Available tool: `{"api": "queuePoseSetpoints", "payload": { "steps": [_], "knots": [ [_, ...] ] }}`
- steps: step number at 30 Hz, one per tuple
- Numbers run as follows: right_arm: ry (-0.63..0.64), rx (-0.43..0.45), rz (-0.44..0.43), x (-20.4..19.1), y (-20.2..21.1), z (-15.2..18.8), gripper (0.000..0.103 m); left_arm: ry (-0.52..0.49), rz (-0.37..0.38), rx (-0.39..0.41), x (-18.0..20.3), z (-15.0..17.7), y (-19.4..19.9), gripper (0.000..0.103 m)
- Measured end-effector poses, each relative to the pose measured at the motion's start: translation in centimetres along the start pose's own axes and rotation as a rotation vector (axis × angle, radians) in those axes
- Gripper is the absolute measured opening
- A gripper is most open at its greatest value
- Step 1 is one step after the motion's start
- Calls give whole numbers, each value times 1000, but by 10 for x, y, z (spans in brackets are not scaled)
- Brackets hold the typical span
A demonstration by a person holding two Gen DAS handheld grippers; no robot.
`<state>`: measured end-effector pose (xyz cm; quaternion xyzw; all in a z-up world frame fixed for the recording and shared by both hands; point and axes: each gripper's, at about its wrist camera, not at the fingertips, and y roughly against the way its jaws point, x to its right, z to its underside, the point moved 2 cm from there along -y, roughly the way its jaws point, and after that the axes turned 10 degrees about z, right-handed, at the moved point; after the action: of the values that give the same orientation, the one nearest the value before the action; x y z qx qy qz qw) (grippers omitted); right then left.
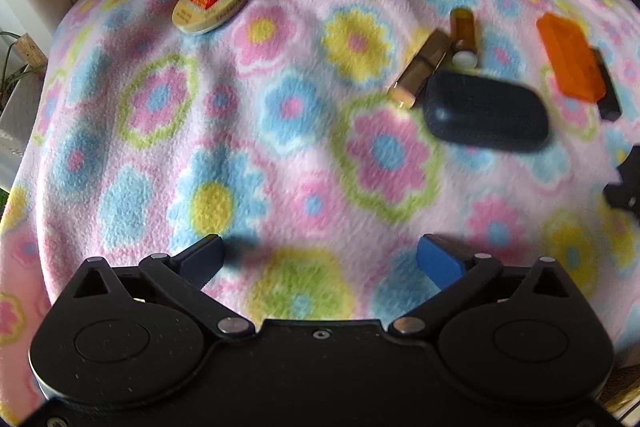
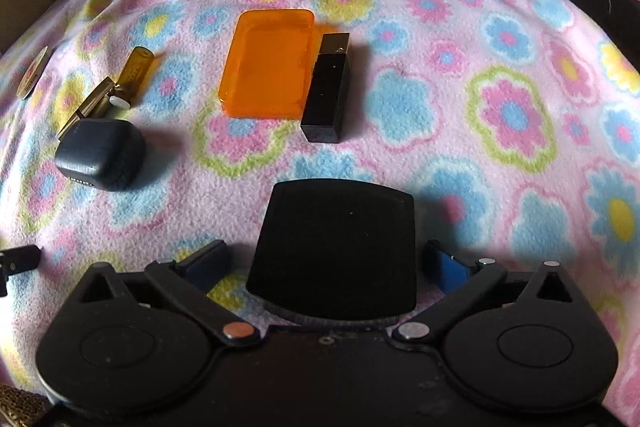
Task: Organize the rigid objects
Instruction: 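Grasp the dark blue glasses case with the left tool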
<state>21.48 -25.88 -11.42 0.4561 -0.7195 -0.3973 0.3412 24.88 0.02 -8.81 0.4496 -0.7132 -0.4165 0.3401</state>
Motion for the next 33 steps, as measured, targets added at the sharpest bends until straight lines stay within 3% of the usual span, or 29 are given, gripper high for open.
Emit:
{"api": "queuePoseSetpoints", "payload": {
  "steps": [9, 13, 18, 24, 33],
  "knots": [
    [0, -18, -1, -1, -2, -3, 103, 32, 88, 43, 36, -44, 10, 98],
    [1, -22, -2, -1, -1, -3, 103, -5, 105, 63, 60, -63, 5, 99],
    [0, -25, -5, -1, -2, -4, 103, -53, 110, 23, 81, -72, -16, 99],
    [-1, -28, -2, -1, -2, -4, 103, -121, 56, -16, 91, -73, -36, 99],
    [1, -33, 2, -1, -3, -4, 103, -88, 72, -61, 87, -73, -57, 99]
  ]
}}
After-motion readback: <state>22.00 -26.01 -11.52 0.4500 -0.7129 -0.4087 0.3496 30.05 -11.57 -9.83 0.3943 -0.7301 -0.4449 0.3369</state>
